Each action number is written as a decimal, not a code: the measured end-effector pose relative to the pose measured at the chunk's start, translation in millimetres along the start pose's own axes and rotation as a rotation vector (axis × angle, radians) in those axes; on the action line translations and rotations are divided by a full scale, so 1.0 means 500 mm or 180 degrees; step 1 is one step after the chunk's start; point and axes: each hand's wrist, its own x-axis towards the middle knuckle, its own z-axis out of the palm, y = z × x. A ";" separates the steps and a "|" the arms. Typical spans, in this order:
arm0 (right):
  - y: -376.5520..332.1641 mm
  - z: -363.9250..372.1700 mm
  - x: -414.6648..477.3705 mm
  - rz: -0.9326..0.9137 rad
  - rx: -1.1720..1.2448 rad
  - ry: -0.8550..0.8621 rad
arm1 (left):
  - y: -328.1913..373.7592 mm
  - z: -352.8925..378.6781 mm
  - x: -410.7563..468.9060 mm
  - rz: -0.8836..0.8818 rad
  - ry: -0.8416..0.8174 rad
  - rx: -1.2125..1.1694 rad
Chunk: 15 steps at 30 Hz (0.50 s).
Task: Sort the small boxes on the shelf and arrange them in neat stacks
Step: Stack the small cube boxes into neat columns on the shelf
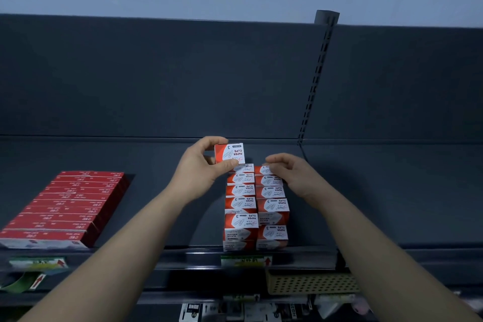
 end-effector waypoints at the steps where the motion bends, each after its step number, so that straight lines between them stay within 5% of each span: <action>1: -0.001 0.002 -0.001 0.0014 -0.0015 -0.0015 | 0.003 0.001 -0.001 0.0011 0.0004 -0.0023; 8: -0.011 -0.020 -0.019 -0.0072 -0.0257 0.0202 | 0.020 0.003 -0.010 0.0004 -0.0071 -0.0427; 15: -0.102 -0.035 -0.100 -0.0874 0.0149 -0.0133 | 0.068 0.023 -0.017 0.0424 -0.0246 -0.0387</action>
